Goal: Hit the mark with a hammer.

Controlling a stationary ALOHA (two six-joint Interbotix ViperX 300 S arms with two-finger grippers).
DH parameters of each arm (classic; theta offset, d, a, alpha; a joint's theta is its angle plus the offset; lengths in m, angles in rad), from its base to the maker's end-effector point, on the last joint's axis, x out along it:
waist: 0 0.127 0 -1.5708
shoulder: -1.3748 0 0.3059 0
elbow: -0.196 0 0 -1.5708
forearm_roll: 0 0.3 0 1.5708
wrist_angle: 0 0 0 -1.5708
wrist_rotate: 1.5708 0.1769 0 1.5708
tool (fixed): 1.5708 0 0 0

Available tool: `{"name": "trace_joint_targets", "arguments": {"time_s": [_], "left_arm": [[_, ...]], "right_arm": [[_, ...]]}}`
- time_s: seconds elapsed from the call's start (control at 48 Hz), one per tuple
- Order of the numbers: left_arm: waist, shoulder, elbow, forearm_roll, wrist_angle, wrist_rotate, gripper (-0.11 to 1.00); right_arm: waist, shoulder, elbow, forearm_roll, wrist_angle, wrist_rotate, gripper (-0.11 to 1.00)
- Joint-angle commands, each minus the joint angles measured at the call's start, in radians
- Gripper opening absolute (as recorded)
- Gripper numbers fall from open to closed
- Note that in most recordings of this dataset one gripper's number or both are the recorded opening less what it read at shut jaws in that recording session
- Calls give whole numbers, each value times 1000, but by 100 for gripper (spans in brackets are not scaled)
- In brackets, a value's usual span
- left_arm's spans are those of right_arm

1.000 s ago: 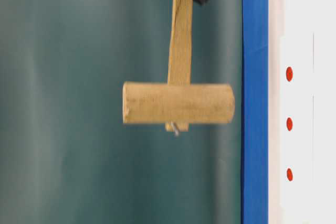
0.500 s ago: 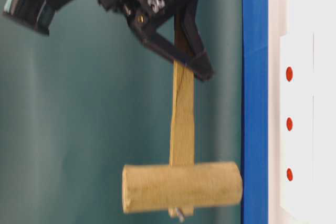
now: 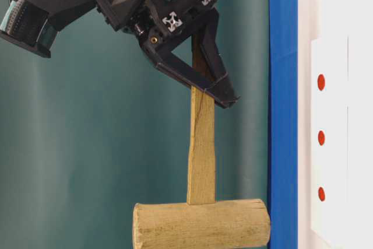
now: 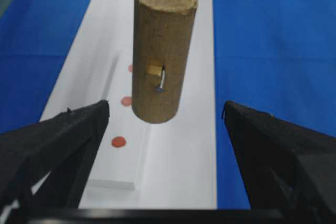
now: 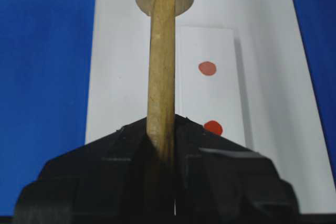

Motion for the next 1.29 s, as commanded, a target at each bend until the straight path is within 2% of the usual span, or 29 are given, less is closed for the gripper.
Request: {"name": "trace_joint_targets", "arguments": {"time_s": [0.0, 0.313, 0.521, 0.875, 1.271], "left_arm": [[6, 74, -17, -2, -74, -20, 88], [6, 327, -72, -2, -304, -34, 89], [5, 479, -140, -3, -383, -34, 92], [5, 640, -261, -2, -394, -20, 92], [5, 643, -252, -2, -382, -17, 92]], "right_arm": [[-2, -14, -34, -5, -5, 0, 2], [-2, -14, -34, -5, -3, -2, 2], [-2, -14, -34, -3, -3, -2, 2], [-2, -14, -32, -5, -6, -2, 2], [-2, -14, -35, -5, -3, -2, 2]]}}
